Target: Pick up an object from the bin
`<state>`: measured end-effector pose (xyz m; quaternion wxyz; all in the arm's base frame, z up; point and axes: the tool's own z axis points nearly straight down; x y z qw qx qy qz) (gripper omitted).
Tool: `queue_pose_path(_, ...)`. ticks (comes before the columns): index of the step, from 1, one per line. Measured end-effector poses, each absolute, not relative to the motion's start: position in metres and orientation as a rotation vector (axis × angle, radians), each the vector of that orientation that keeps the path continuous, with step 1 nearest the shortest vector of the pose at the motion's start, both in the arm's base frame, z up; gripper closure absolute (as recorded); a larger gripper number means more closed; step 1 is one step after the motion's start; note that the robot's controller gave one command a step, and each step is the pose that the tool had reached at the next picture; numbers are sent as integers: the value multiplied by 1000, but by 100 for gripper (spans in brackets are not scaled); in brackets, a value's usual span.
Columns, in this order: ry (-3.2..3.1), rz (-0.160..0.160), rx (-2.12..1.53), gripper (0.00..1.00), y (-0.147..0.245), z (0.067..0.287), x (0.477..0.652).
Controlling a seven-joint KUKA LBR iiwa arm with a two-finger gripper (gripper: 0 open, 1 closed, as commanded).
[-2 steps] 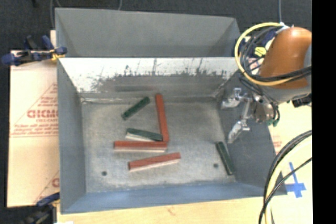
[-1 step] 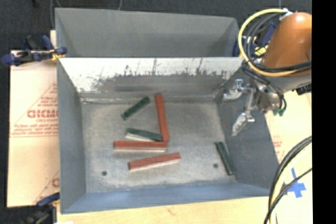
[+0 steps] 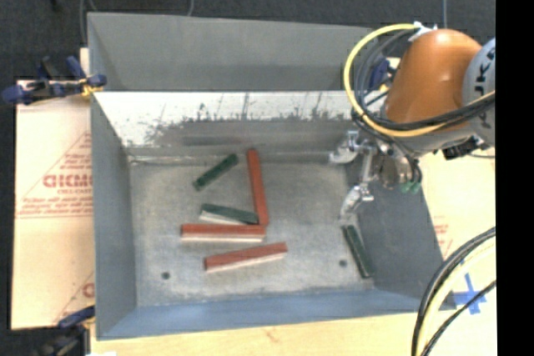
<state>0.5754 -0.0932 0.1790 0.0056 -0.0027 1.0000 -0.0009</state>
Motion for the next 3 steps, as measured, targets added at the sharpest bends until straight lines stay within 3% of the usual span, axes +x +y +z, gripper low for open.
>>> queue_pose_path(1,3131,0,-123,0,-88,121,545)
queue_pose_path(2,3133,-5,-222,0,-52,91,572)
queue_pose_path(3,3122,4,-231,0,-19,82,563)
